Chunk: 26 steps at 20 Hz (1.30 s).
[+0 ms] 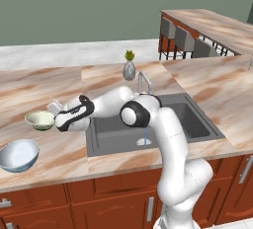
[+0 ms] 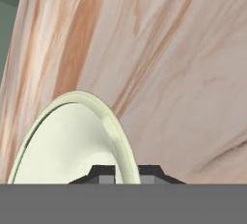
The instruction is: Rinse each bowl for a few seconds and place them down in the sink or on the counter.
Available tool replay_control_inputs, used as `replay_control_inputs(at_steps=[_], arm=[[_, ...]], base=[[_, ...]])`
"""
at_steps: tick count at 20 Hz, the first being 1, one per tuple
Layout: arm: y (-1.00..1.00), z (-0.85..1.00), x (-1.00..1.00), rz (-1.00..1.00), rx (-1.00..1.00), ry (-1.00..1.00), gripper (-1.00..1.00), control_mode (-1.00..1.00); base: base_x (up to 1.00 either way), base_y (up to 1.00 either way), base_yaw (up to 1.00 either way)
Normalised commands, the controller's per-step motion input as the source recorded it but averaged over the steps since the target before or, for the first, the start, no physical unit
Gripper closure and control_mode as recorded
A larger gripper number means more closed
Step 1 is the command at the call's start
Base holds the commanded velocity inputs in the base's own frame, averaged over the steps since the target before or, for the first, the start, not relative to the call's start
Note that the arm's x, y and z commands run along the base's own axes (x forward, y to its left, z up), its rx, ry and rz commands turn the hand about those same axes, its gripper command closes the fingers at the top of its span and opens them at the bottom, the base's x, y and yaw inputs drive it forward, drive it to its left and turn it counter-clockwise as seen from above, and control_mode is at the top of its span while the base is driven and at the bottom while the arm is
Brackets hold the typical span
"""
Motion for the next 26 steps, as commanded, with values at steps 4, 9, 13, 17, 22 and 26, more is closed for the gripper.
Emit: replay_control_inputs(at_steps=[4,9,13,17,22,26], arm=[[0.11,-0.03,0.21,-0.03,0.00,0.00,1.00,-1.00],[0.09,0.02,0.13,-0.04,0.00,-0.01,1.00,-1.00],[0.00,0.33,-0.09,-0.06,-0.02,-0.10,1.00,-1.00],[-0.11,0.50,-0.27,-0.09,-0.02,-0.14,1.00,-1.00],[-0.30,0.55,-0.43,-0.11,0.00,-0.15,1.00,-1.00],[-0.18,0.43,-0.62,-0.16,0.00,-0.13,1.00,-1.00]], base=[[0.00,0.00,0.00],[0.00,0.00,0.00],[0.00,0.00,0.00],[0.00,0.00,0.00],[0.00,0.00,0.00],[0.00,0.00,0.00]])
